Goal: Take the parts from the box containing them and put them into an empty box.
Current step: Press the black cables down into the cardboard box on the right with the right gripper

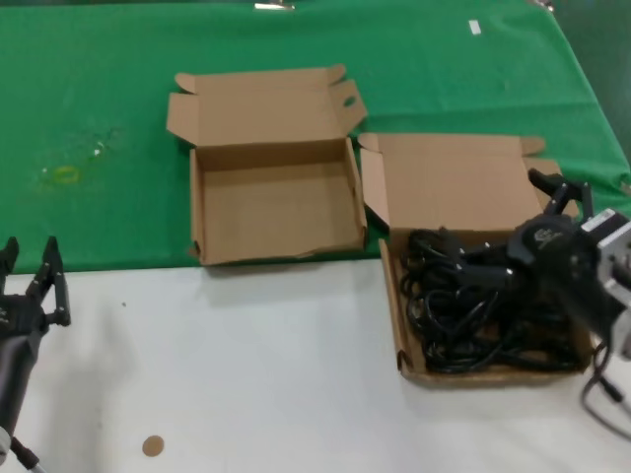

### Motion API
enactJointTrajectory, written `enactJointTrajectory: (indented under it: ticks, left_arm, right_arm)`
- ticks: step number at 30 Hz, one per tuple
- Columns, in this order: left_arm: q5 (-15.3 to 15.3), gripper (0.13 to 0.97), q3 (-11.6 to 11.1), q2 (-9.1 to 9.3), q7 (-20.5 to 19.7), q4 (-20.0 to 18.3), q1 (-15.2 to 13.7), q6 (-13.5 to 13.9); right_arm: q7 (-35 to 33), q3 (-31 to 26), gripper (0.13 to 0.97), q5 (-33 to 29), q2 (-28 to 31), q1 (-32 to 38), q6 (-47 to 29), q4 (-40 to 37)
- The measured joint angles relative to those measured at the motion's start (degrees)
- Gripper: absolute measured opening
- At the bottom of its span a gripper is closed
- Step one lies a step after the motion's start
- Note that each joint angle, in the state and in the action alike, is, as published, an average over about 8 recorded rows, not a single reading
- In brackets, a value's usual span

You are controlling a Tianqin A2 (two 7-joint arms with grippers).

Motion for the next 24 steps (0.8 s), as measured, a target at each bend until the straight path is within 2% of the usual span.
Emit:
enactJointTrajectory:
  ticks: [5,11,14,24]
  left_arm:
    - [0.0,0.295,0.0,0.00,0.0,0.0,0.0,0.0]
    - [0.0,0.225,0.0,0.00,0.0,0.0,0.0,0.0]
    - [0.0,0.183,0.0,0.00,0.0,0.0,0.0,0.0]
    - [0.0,0.154,0.0,0.00,0.0,0.0,0.0,0.0]
  right_arm:
    - [1.6,-1.2,0.966,-2.1,8.5,1.7,-7.4,1.3]
    - [0.2,-1.6,0.966,-5.5,14.8,5.5,-19.9,-1.0]
    - [-2.4,-1.8,0.966,-6.9,16.3,8.3,-26.9,-3.2]
    - [-13.6,-4.6,0.966,-11.8,15.5,21.0,-48.3,-13.2]
